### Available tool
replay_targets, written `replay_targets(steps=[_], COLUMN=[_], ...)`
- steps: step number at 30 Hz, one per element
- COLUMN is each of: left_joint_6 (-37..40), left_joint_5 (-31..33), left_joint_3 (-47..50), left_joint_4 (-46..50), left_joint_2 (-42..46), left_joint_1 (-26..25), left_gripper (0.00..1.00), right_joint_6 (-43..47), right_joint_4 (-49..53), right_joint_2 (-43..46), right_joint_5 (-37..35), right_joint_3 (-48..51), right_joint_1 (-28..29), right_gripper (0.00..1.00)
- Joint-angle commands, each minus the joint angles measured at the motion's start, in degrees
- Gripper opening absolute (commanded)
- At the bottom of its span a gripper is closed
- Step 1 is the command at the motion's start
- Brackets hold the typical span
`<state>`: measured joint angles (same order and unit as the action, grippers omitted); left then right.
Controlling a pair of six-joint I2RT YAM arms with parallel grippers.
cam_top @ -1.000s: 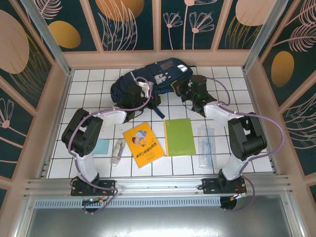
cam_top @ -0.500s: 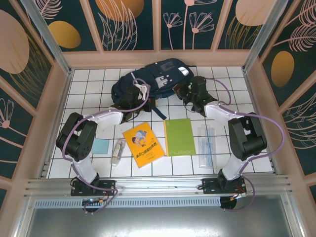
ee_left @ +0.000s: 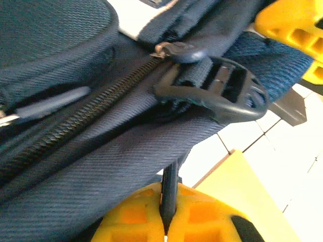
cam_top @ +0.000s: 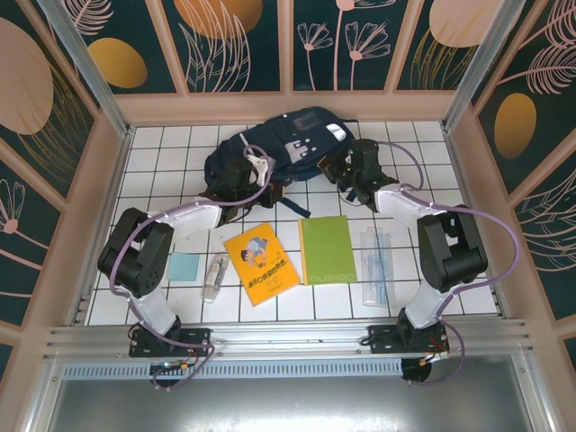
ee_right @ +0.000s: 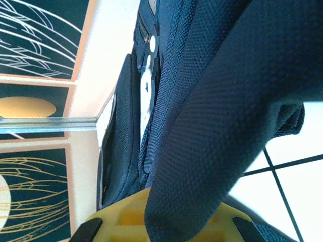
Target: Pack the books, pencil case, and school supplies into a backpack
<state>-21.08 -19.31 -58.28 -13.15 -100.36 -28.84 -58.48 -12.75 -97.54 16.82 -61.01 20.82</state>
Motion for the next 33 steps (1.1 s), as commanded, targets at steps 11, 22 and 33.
replay_targets(steps=[11,22,33], left_joint_6=[-1.36,-6.93,-8.85], left_joint_5=[6.37,10.09,1.93], left_joint_3=[1.38,12.94,11.03], left_joint_4=[2.63,-0.75,-3.59], left_joint_2=[0.24,8.25,6.66], left_joint_1=[2.84,4.23,1.86], left_gripper=[0.00,0.00,0.00], right_joint_6=[5.70,7.72,7.97], right_joint_4=[0.54,-0.41,1.34], right_joint_2=[0.96,-0.10,-8.13], right_joint_5=[0.63,1.81,5.55], right_joint_3=[-4.69,-3.70,-10.21], right_joint_1=[-3.51,-9.96,-9.97], right_gripper=[0.00,0.00,0.51])
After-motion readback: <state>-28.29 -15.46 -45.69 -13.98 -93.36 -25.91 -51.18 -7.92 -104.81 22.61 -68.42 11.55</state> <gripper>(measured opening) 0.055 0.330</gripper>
